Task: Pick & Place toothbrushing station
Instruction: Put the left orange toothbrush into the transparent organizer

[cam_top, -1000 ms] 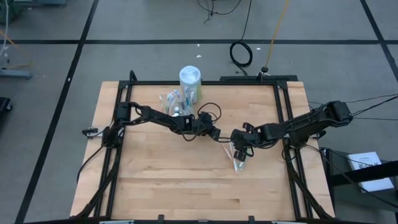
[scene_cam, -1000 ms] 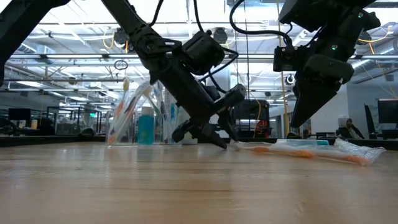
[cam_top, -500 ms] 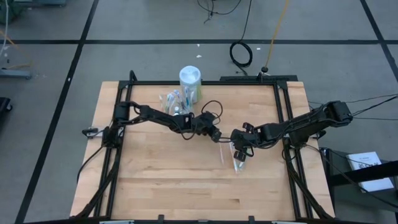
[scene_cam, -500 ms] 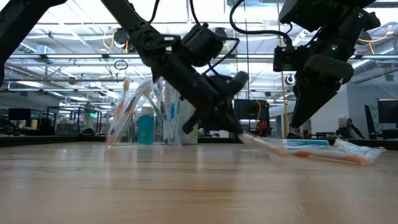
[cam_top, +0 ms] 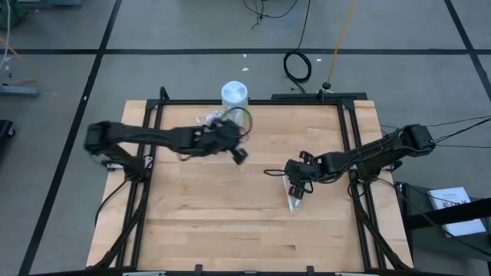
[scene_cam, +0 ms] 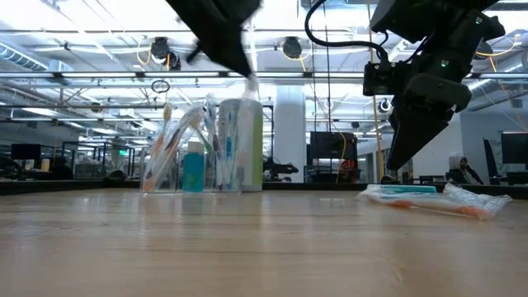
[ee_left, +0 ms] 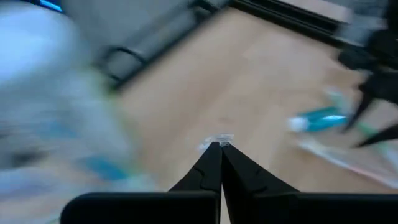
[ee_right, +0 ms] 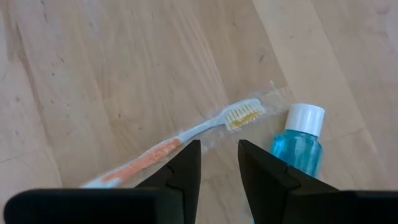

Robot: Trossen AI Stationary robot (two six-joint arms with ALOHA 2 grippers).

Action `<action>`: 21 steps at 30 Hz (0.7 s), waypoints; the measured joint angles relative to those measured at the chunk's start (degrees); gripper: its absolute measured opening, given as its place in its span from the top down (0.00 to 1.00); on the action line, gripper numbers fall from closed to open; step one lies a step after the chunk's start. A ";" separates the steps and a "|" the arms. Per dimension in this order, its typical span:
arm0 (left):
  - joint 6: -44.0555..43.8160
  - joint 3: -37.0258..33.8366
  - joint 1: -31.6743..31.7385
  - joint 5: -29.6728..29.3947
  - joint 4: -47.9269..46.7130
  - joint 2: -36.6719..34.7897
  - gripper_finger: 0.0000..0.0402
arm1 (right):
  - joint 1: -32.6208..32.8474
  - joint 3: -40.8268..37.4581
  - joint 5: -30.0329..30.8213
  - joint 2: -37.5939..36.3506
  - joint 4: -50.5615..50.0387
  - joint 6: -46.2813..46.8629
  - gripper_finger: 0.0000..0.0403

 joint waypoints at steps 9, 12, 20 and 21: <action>-5.30 -0.80 -5.57 -24.00 -18.76 -15.68 1.00 | 0.00 0.00 0.04 0.00 0.45 -0.07 0.75; -6.26 -3.71 -4.80 -28.51 -17.68 -17.36 1.00 | 0.01 0.00 0.07 0.00 0.91 -0.98 0.75; -11.15 -12.84 -0.96 -35.86 -17.73 -17.59 1.00 | 0.01 0.00 0.09 0.00 1.09 0.42 0.75; -11.21 -13.26 -0.64 -36.10 -17.85 -17.59 1.00 | 0.01 0.00 0.09 0.00 1.09 0.42 0.75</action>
